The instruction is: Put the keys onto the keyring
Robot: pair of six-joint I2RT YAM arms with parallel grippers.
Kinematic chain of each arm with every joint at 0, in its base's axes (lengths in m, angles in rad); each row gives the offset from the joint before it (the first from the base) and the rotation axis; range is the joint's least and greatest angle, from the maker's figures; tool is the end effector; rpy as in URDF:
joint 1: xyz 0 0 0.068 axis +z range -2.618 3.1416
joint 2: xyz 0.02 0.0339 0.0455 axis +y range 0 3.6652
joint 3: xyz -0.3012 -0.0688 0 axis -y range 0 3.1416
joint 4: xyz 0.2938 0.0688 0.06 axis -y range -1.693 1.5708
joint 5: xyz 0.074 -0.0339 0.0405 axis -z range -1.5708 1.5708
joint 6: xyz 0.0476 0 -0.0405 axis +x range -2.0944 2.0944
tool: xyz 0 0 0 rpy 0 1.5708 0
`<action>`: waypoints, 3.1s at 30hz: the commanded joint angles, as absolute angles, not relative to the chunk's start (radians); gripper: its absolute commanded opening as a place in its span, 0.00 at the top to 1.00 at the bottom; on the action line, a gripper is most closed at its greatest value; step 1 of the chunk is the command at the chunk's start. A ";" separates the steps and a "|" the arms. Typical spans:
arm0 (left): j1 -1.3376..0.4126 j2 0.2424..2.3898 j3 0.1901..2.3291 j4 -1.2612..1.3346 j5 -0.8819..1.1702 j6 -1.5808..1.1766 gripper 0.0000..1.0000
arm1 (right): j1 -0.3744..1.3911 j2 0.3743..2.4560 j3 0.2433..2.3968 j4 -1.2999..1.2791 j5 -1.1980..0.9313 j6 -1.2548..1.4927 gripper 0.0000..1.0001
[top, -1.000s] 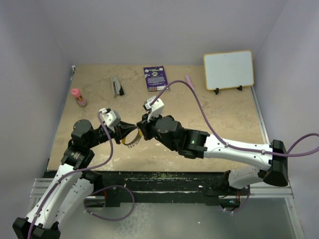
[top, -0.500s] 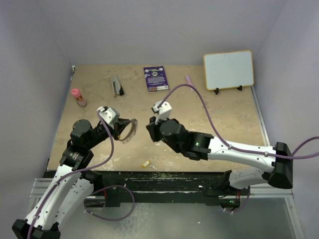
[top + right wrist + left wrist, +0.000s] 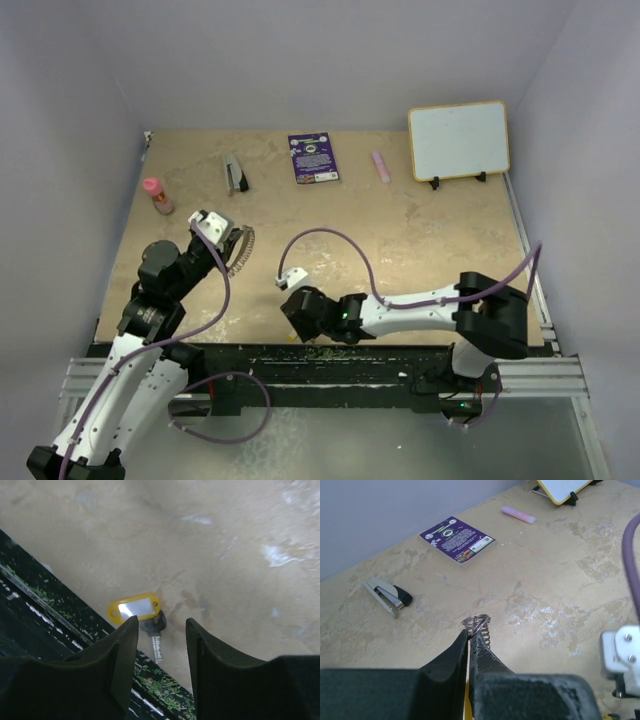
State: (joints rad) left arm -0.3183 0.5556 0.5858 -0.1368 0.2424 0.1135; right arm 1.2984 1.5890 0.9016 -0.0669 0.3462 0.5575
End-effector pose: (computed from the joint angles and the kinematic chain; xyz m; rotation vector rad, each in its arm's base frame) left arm 0.1631 -0.0658 0.3284 0.5385 1.5985 -0.3572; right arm 0.1170 0.3589 0.1933 -0.6792 2.2354 0.5623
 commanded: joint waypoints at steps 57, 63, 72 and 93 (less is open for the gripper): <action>-0.305 0.578 0.590 -0.071 0.910 0.023 0.96 | 1.333 1.163 0.908 0.154 0.215 0.279 1.00; -0.316 0.579 0.589 -0.085 0.976 0.028 0.97 | 1.333 1.144 0.909 0.177 0.247 0.222 1.00; -0.332 0.582 0.600 -0.126 0.970 0.056 0.97 | 1.336 1.211 0.999 0.194 0.230 0.158 1.00; -0.339 0.565 0.636 -0.113 1.021 0.003 0.97 | 1.336 1.246 1.074 0.148 0.345 0.147 1.00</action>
State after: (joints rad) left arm -0.3351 0.5804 0.5781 -0.1558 1.0004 0.0330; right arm 1.3342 1.2415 1.0351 0.1482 0.3031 0.1474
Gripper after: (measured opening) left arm 0.036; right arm 0.002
